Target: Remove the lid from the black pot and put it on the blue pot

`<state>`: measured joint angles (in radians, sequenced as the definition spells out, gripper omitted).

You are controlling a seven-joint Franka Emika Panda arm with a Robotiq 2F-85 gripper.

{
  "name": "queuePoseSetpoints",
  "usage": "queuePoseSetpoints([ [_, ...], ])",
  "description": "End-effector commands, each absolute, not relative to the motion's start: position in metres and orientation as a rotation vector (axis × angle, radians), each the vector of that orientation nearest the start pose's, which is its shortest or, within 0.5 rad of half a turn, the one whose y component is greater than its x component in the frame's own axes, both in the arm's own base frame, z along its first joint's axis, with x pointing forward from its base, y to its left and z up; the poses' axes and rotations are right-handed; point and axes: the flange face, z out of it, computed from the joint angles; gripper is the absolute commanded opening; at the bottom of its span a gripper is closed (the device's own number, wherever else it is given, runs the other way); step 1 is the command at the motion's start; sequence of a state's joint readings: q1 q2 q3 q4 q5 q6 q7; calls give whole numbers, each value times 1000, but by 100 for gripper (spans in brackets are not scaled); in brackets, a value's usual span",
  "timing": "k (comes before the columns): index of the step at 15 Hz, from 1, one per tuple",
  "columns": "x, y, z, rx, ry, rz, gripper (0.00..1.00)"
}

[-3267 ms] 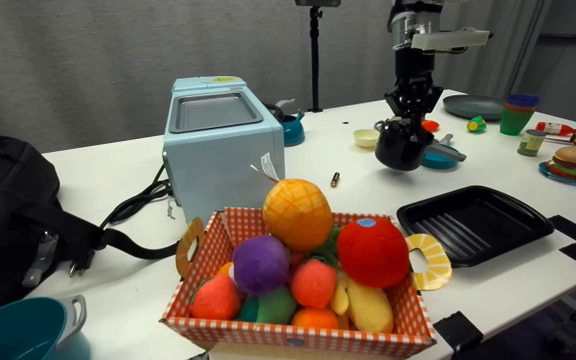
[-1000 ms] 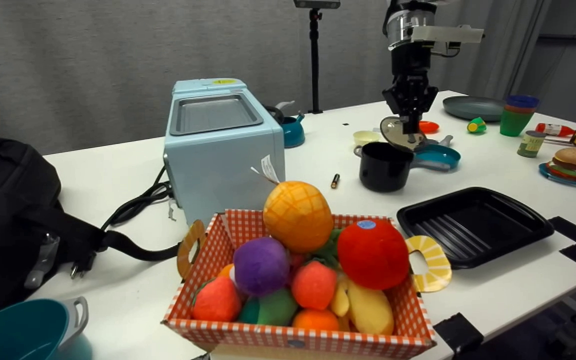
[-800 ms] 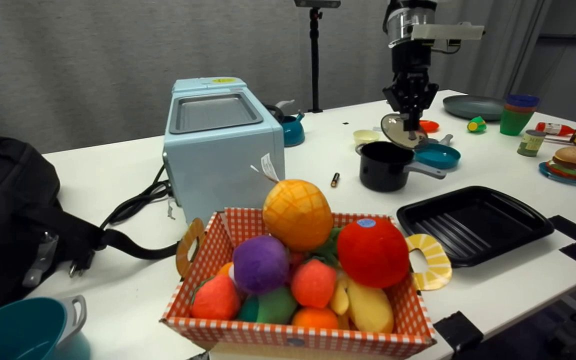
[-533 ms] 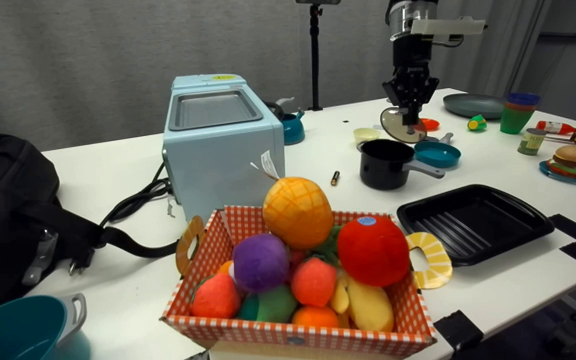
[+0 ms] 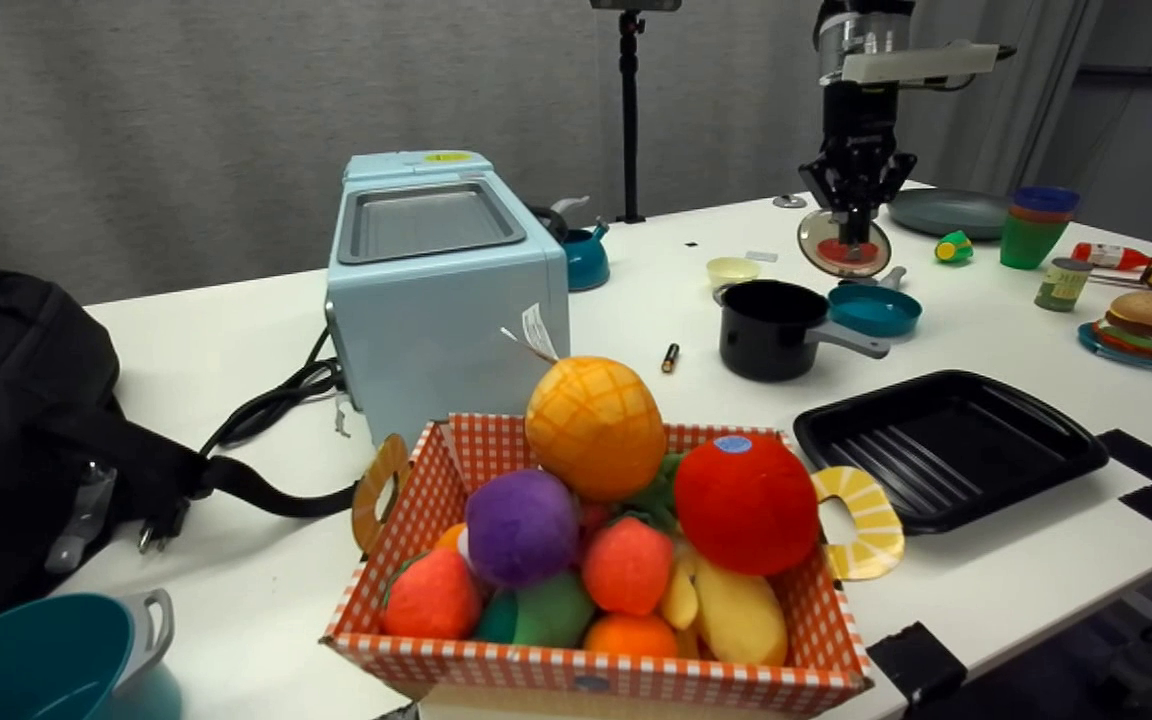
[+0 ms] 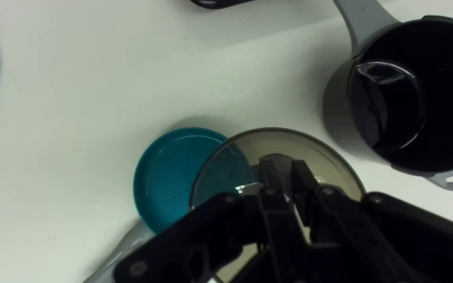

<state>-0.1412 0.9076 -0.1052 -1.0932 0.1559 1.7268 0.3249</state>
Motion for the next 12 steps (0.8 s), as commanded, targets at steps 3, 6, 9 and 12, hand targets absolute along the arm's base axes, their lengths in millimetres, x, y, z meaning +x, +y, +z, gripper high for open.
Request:
queuePoseSetpoints([
  [3, 708, -211, 215, -2747, 1224, 492, 4],
  [6, 698, -238, 184, -2644, 1345, 520, 4],
  [9, 696, -252, 166, -2582, 1384, 517, 4],
  [12, 703, -256, 165, -2556, 1386, 498, 4],
])
